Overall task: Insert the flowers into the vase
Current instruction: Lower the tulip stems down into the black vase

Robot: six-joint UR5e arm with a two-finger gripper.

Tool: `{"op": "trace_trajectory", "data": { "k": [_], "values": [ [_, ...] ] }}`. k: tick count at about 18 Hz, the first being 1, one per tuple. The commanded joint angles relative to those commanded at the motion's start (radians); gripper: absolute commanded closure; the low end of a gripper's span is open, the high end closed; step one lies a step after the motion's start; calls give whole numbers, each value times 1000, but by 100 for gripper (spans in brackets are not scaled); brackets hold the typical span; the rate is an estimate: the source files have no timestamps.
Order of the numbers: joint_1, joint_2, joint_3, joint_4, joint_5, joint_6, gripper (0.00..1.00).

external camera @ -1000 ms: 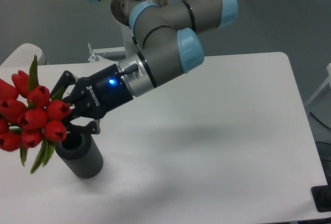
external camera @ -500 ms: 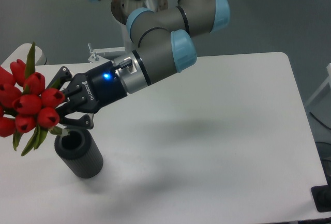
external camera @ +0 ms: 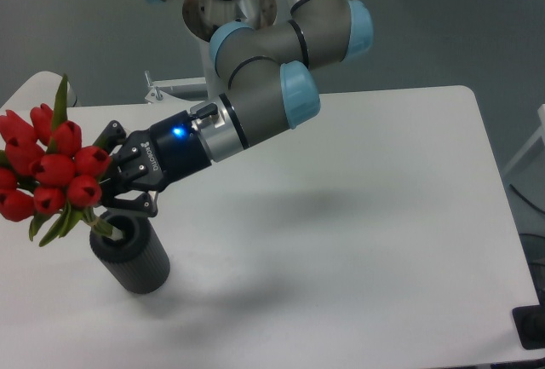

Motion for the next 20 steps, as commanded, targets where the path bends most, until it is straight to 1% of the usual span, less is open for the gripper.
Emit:
{"op": "trace_trajectory", "data": {
  "k": [3,7,11,15,20],
  "values": [
    [-2,-2,-27,3,2,26,97],
    [0,-6,-90,3,6,139,97],
    [3,-34,-97,5,11,189,96],
    [3,-63,-115,3,12,276,95],
    [20,-81,-135,5,12,311,91]
  ]
}}
